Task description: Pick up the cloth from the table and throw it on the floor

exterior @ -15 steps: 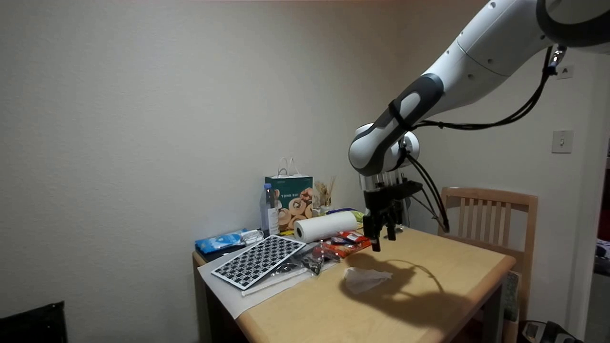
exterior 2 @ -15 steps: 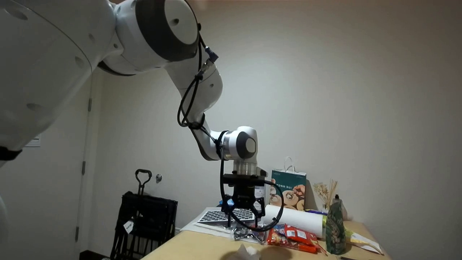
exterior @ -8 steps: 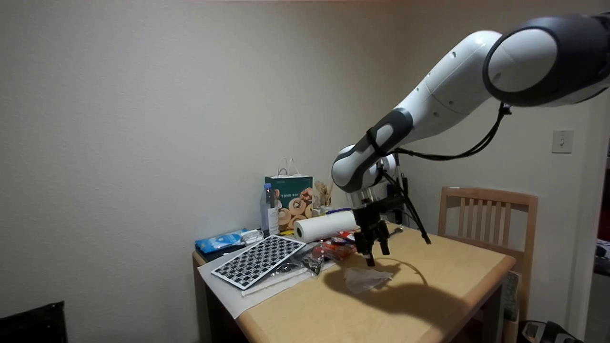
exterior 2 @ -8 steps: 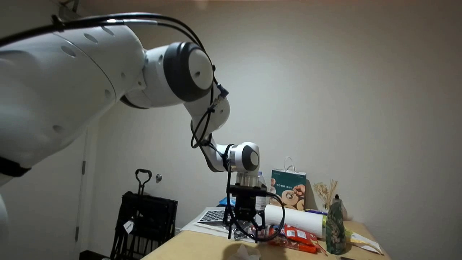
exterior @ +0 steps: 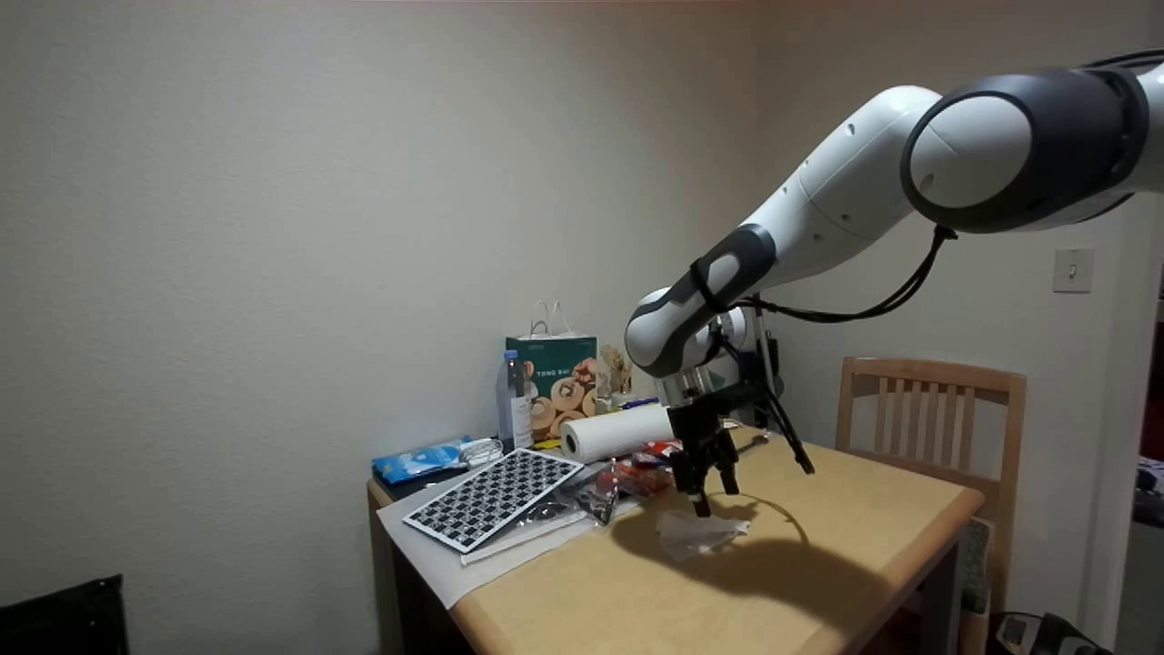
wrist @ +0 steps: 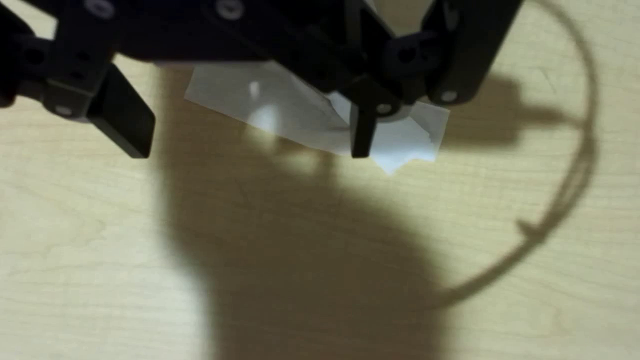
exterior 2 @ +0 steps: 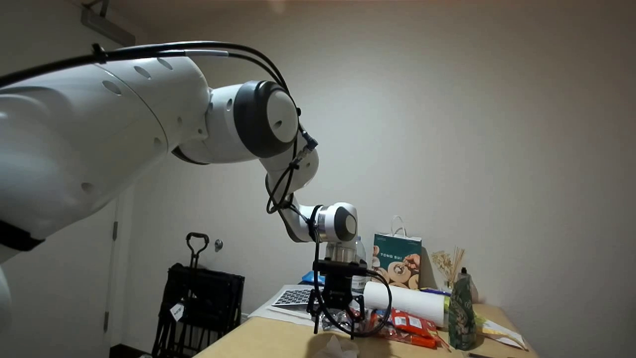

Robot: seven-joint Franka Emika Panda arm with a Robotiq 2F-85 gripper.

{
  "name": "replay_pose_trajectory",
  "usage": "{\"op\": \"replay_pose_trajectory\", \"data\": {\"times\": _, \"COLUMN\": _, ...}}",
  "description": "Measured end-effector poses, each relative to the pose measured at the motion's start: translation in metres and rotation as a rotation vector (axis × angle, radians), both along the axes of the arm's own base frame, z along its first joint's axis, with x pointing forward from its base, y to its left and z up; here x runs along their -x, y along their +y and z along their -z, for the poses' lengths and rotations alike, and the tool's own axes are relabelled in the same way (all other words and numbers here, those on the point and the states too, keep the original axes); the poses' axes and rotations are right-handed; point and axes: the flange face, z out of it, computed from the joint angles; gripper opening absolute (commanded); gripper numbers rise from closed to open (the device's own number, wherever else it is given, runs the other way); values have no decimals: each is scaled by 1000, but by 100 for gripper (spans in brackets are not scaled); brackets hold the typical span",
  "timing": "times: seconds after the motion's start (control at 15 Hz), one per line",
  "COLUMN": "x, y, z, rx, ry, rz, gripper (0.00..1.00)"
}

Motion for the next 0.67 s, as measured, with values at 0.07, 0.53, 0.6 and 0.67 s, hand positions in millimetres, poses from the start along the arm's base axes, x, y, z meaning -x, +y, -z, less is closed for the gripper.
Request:
{"op": "replay_pose_trajectory", "data": {"times": 0.07, "x": -1, "y": 0, "z": 2, "rx": 0, "ry": -3, "rz": -1, "gripper": 100}}
{"op": "replay_pose_trajectory", "data": {"times": 0.53, "x": -25, "y": -1, "z": 34, "rx": 31, "ry": -9, "rz": -28, "gripper": 100}}
{"op": "replay_pose_trajectory", "data": {"times": 0.6, "x": -30, "y": -1, "z": 36, "rx": 37, "ry": -14, "rz": -33, "gripper": 93}}
{"op": "replay_pose_trajectory", "data": {"times": 0.67, "x": -34, "y": -2, "z": 38, "rx": 42, "ry": -19, "rz": -38, "gripper": 74}}
